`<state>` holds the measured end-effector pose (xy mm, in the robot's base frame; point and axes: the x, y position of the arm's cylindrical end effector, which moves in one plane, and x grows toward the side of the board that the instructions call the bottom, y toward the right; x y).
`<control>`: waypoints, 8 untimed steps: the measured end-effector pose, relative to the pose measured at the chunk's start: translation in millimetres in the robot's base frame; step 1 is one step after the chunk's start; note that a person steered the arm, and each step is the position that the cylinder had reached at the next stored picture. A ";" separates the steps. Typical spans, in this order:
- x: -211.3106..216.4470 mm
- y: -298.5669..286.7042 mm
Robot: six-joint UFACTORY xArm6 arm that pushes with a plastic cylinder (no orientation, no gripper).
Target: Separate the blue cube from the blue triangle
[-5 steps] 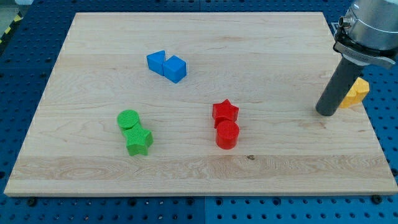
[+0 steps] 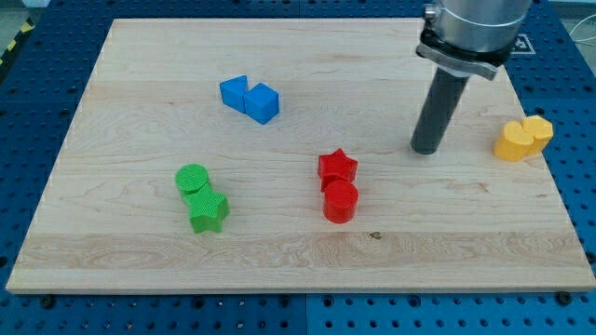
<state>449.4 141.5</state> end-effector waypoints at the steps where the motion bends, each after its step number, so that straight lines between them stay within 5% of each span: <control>1: -35.3 -33.5; 3: -104.5 -102.7; 6: -129.0 -245.8; 8: -137.2 -268.8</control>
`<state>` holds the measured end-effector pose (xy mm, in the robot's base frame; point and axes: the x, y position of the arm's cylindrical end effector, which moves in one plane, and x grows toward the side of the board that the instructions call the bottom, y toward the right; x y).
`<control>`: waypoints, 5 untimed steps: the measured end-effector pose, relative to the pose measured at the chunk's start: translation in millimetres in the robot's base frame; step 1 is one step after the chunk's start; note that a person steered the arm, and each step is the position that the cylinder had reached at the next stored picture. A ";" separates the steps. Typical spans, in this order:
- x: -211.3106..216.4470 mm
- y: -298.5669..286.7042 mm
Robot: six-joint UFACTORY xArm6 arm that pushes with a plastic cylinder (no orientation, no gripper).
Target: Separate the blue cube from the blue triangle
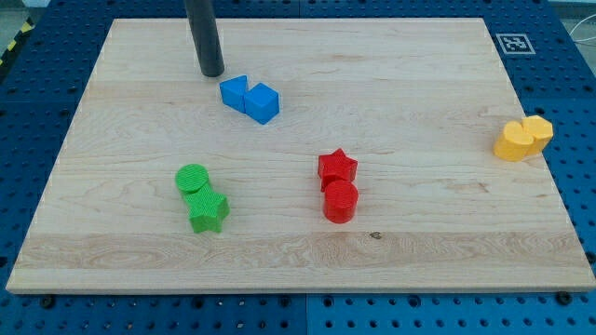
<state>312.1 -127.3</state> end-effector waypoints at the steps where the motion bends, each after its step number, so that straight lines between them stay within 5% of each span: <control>1: 0.0 0.0; 5: 36.9 37.0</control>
<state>349.1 -90.3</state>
